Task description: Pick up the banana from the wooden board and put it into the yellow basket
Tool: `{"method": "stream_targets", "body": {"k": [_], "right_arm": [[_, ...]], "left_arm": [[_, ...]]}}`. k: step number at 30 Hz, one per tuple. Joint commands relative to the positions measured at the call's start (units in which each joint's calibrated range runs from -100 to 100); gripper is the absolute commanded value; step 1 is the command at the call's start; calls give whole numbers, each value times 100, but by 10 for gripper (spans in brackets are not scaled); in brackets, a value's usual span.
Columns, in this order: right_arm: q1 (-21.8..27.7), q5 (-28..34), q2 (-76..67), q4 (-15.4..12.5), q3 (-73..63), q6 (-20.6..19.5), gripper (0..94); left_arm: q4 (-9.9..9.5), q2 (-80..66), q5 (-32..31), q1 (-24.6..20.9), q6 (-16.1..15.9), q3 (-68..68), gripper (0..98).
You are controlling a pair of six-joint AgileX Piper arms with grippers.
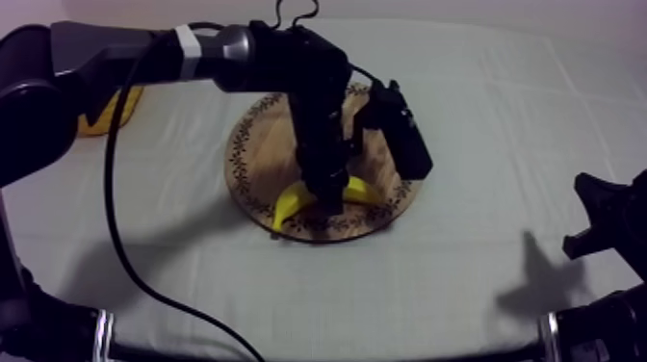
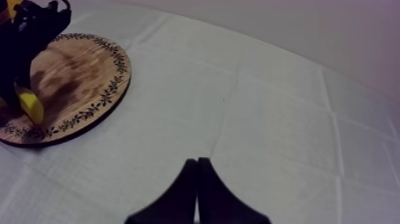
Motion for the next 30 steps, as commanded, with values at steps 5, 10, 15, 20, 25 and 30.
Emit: {"method": "stream_targets", "body": {"k": [5,10,15,20,25,30], "right_arm": [[0,-2,3,0,-3,-1,2],[0,-2,3,0,-3,-1,2],[0,-2,3,0,-3,-1,2],[0,-2,3,0,-3,-1,2],[0,-2,3,0,-3,-1,2],[0,-2,3,0,-3,-1,2]], "left_arm": [[-152,-695,115,-102,219,212,105],[-309,-1500,302,-278,439,472,101],[-415,-2472,342,-589,643,885,100],[-449,-3312,348,-1040,716,1210,99],[-458,-3923,349,-1538,702,1380,97],[-458,-4245,365,-2107,591,1393,97]]}}
